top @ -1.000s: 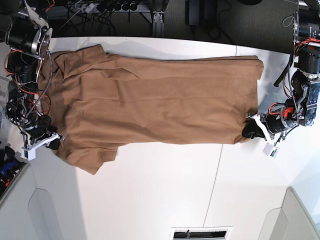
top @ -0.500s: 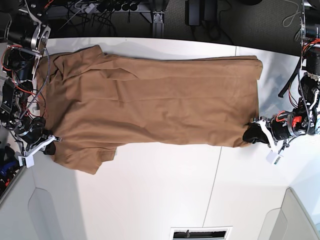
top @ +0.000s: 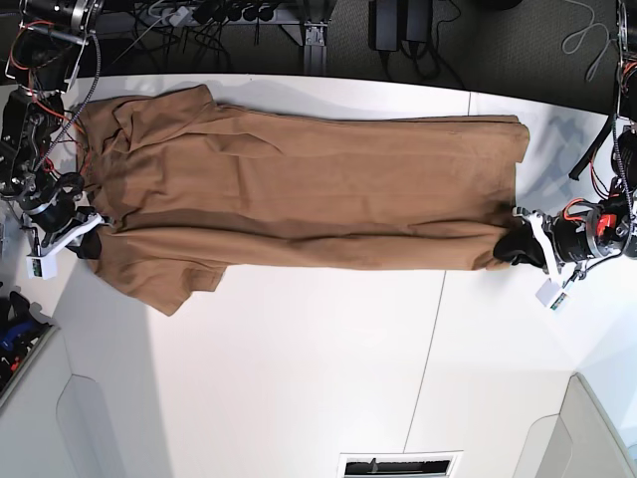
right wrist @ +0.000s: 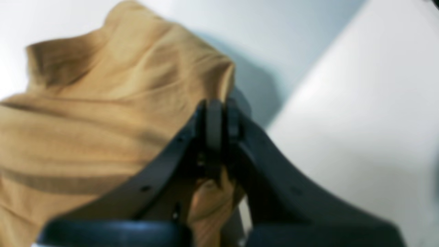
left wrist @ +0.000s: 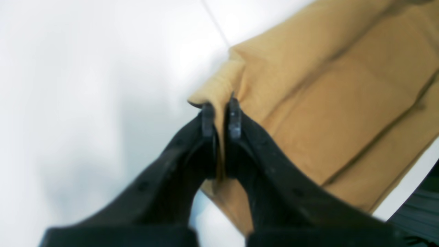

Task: Layout the t-shirt on the table in an organized manner, then fold the t-shirt properly
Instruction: 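Fold the grasped side edge over the shirt body with both grippers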

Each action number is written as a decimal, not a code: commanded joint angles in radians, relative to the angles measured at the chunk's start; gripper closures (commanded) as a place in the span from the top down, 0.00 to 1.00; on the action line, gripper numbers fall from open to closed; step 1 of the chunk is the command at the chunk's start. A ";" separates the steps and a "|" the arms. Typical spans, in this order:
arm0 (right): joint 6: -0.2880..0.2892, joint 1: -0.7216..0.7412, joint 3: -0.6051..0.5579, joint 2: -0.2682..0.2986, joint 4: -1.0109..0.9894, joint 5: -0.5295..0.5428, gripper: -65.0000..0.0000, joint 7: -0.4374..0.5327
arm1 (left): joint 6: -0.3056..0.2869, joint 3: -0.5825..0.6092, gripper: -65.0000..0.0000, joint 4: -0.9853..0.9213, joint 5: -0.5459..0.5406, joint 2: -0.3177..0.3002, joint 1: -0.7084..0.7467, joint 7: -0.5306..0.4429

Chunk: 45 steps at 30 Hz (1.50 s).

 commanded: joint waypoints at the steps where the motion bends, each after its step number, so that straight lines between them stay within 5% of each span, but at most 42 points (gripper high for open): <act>1: 0.002 0.008 0.019 0.019 0.031 0.012 0.00 0.024 | -0.008 -0.007 0.00 0.013 0.000 -0.023 -0.015 -0.011; 15: -0.005 -0.088 0.051 0.013 0.050 0.079 0.03 0.023 | -0.008 -0.007 0.00 0.013 0.013 -0.022 0.043 0.050; 18: -0.005 -0.085 0.051 0.014 0.051 0.142 0.53 0.024 | -0.008 -0.007 0.00 0.013 0.011 -0.022 0.048 0.049; 20: -0.004 -0.075 0.051 0.013 0.051 0.171 0.68 0.024 | -0.008 -0.007 0.00 0.013 0.011 -0.022 0.047 0.049; 24: -0.005 -0.027 0.051 0.011 0.051 0.180 0.69 0.027 | -0.008 -0.007 0.00 0.013 0.011 -0.021 0.047 0.049; 28: -0.005 0.045 0.046 -0.006 0.045 0.159 0.69 0.026 | -0.008 -0.007 0.11 0.013 0.011 -0.021 0.047 0.049; 43: -0.015 0.179 -0.213 -0.006 -0.217 0.063 0.68 0.057 | -0.008 -0.007 0.13 0.013 0.001 -0.016 0.047 0.034; 45: -0.015 0.178 -0.222 -0.006 -0.216 0.068 0.59 0.057 | -0.008 -0.007 0.13 0.013 0.000 -0.016 0.047 0.034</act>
